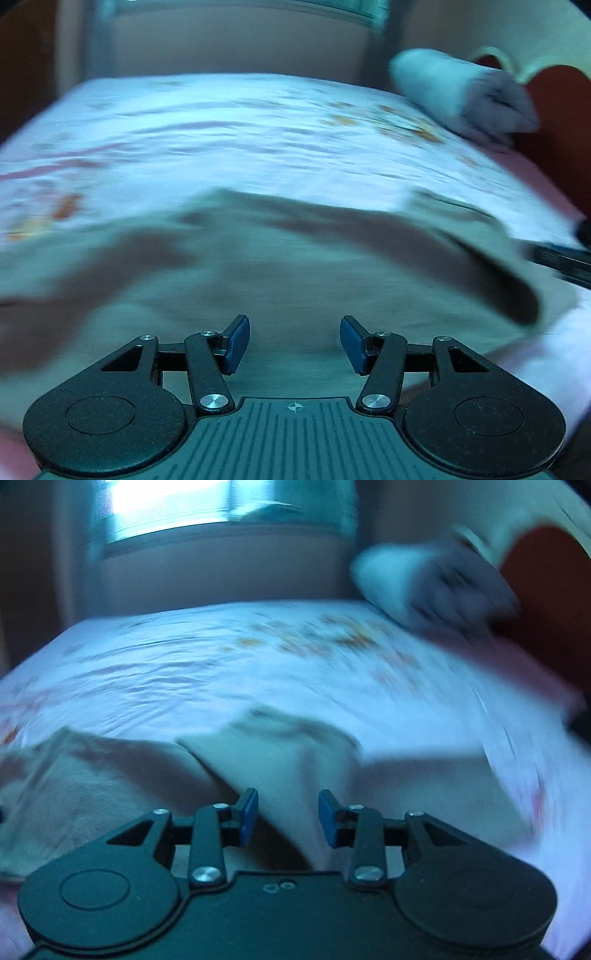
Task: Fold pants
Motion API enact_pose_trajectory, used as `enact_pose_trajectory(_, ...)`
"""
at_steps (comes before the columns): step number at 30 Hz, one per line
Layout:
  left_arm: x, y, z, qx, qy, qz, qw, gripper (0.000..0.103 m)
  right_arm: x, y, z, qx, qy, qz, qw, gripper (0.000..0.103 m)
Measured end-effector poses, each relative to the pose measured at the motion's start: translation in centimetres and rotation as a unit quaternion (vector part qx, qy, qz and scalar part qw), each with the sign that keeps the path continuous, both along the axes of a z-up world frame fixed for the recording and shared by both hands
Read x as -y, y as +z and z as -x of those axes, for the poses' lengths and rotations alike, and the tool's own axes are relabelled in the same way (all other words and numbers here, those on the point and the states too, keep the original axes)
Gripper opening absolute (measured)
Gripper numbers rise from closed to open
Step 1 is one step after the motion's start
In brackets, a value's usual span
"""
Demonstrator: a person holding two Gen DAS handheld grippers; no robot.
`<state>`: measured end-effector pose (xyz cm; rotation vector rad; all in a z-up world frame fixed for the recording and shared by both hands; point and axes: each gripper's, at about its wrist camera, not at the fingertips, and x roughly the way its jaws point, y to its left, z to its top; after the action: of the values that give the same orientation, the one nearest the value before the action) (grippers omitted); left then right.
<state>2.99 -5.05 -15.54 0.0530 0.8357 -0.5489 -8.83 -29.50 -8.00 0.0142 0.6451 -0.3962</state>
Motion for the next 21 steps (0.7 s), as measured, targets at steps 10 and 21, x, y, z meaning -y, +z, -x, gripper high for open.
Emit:
enact_pose_trajectory(10,6.6,-3.3,2.8,-0.028,-0.047,-0.044,0.9975,0.055,-1.6,-1.8,-8.6,-0.083,0.121,0.057,0.988,0.024)
enact_pose_trajectory(21,6.6,-3.3,2.3,-0.022,-0.05,-0.043,0.9976,0.055,-2.4,-5.8,-14.0,-0.164,0.131,0.08,0.974,0.02)
